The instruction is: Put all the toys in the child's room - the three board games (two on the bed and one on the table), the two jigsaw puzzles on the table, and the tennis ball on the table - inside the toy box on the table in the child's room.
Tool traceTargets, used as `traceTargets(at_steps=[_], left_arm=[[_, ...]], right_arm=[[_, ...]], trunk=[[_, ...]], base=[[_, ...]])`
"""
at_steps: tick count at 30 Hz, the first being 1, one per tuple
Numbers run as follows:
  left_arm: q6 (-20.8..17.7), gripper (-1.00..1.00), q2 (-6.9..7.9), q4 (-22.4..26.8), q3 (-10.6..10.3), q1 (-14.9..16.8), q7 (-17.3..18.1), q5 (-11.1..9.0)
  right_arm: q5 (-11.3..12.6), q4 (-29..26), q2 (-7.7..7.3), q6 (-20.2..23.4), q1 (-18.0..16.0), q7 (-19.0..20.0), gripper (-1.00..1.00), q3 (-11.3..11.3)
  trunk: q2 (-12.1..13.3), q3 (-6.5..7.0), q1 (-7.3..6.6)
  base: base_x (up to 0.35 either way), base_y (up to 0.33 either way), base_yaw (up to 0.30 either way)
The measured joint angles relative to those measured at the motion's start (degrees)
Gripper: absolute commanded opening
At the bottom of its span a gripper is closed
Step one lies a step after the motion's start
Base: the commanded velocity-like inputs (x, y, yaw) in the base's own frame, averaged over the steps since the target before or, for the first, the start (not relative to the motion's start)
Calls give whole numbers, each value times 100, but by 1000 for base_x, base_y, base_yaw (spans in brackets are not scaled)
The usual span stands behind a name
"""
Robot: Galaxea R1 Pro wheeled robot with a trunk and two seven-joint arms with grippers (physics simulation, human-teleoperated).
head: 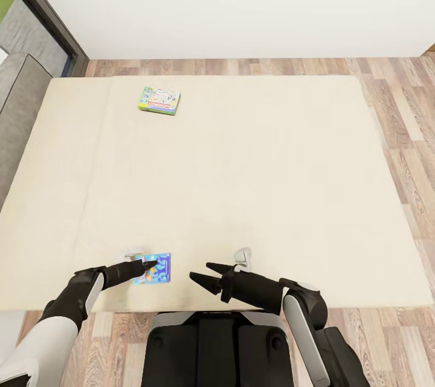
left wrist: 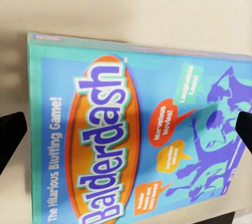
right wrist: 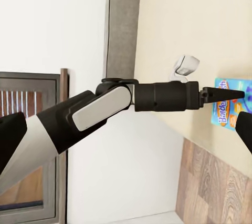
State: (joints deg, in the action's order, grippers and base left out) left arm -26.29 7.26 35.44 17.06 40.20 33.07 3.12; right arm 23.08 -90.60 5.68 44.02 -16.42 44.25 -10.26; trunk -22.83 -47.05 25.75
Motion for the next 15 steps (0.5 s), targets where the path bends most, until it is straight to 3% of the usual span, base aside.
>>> traceTargets(at_steps=[15], left_arm=[[-12,100,-8,-3,8,1,0,1]], right_arm=[[17,-3,-15,-5,1,9,100,12]], trunk=[[0,0,0]], base=[[0,-269,0]])
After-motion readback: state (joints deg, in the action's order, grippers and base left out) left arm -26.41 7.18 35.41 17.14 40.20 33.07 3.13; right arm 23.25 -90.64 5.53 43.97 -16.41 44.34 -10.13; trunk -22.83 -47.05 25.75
